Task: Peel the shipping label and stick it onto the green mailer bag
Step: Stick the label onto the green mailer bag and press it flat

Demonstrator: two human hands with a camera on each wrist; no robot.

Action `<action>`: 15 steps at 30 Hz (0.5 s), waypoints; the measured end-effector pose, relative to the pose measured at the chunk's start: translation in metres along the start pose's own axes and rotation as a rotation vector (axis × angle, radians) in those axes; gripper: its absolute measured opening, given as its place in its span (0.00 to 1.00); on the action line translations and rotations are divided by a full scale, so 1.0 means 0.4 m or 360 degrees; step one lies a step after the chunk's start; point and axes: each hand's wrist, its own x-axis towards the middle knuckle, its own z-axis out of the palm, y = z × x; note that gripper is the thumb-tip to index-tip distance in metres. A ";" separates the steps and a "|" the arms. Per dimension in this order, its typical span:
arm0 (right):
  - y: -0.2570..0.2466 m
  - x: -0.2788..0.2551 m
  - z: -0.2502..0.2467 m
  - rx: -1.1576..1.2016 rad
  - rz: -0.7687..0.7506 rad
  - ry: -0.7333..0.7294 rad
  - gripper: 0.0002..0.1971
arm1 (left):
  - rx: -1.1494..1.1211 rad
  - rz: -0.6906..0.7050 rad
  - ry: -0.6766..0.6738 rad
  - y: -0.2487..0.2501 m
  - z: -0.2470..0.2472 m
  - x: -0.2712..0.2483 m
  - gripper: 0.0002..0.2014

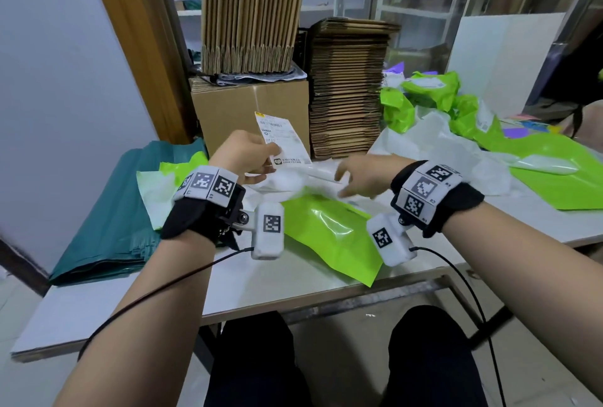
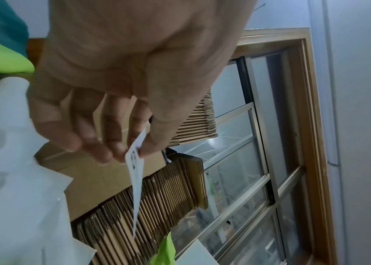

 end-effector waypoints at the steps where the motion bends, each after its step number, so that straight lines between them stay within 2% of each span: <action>1: 0.006 -0.002 0.013 -0.0027 0.0035 -0.0214 0.30 | 0.0029 0.0006 -0.0030 -0.003 -0.001 -0.003 0.04; 3: 0.007 -0.008 0.030 -0.0058 0.0046 -0.0402 0.36 | 0.0070 0.0041 -0.0060 -0.006 0.001 -0.008 0.02; 6: -0.005 -0.025 0.036 -0.0167 0.0112 -0.0395 0.42 | 0.0080 0.0052 -0.0113 -0.009 0.007 -0.012 0.02; 9: -0.016 -0.031 0.044 -0.0243 0.0163 -0.0376 0.41 | 0.0100 0.0051 -0.0115 -0.009 0.016 -0.017 0.03; 11: -0.014 -0.011 0.060 -0.0015 0.0177 -0.0382 0.39 | 0.0118 0.0049 -0.0101 -0.012 0.018 -0.016 0.07; 15: -0.015 0.006 0.077 0.0399 0.0299 -0.0301 0.39 | 0.0183 0.0050 -0.0088 -0.013 0.008 -0.019 0.08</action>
